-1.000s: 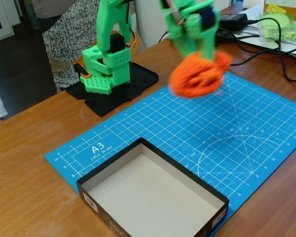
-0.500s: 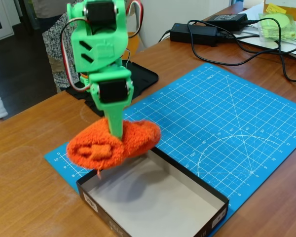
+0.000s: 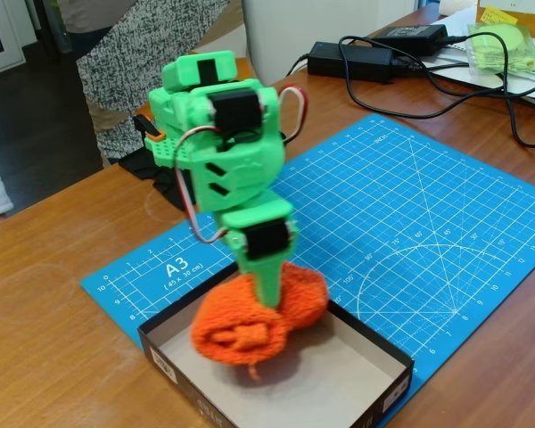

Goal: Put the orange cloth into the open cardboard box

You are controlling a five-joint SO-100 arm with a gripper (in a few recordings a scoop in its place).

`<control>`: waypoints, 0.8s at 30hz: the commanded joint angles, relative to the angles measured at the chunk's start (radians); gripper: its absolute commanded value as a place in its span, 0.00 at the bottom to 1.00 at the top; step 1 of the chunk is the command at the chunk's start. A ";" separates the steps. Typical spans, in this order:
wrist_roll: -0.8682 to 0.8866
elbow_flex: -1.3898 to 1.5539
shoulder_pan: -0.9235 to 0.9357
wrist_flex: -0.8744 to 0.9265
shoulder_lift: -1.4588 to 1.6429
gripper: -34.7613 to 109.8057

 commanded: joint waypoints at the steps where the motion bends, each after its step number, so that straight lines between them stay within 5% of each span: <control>1: -0.008 -0.003 -0.028 0.020 -0.018 0.24; 7: 0.015 -0.127 0.020 0.020 -0.132 0.27; 10: 0.006 -0.133 0.041 0.020 -0.132 0.46; 13: 0.005 -0.103 0.055 0.021 -0.087 0.51; 24: 0.038 0.446 0.020 0.021 0.561 0.51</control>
